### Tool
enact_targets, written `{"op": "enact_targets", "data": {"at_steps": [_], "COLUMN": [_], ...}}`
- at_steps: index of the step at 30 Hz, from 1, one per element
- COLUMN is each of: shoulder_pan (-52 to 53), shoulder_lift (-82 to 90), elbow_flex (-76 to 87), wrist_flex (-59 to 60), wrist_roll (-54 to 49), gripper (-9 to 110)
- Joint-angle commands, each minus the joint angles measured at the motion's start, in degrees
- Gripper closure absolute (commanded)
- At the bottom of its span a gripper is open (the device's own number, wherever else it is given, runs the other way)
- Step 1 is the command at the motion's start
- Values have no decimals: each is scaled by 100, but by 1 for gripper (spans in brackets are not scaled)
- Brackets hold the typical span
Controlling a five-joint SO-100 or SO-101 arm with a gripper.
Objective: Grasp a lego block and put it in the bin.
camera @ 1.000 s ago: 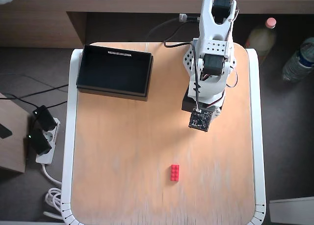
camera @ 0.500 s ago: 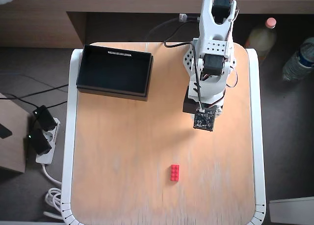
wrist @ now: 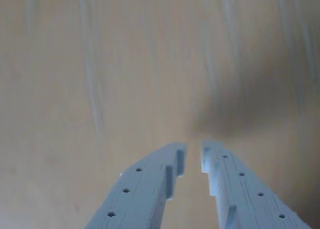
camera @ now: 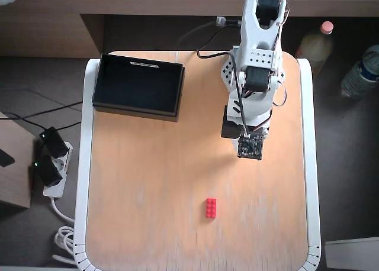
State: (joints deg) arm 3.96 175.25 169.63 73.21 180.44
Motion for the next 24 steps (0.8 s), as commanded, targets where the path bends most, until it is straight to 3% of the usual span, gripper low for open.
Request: {"op": "enact_targets", "data": {"at_steps": [1, 13, 24], "shoulder_pan": [26, 105, 554], "shoulder_lift": [-835, -3331, -4983], "elbow_flex": [-633, -3199, -4368], "wrist_flex": [-167, -167, -756], "wrist_roll": [-114, -431, 26], "gripper": [101, 101, 101]}}
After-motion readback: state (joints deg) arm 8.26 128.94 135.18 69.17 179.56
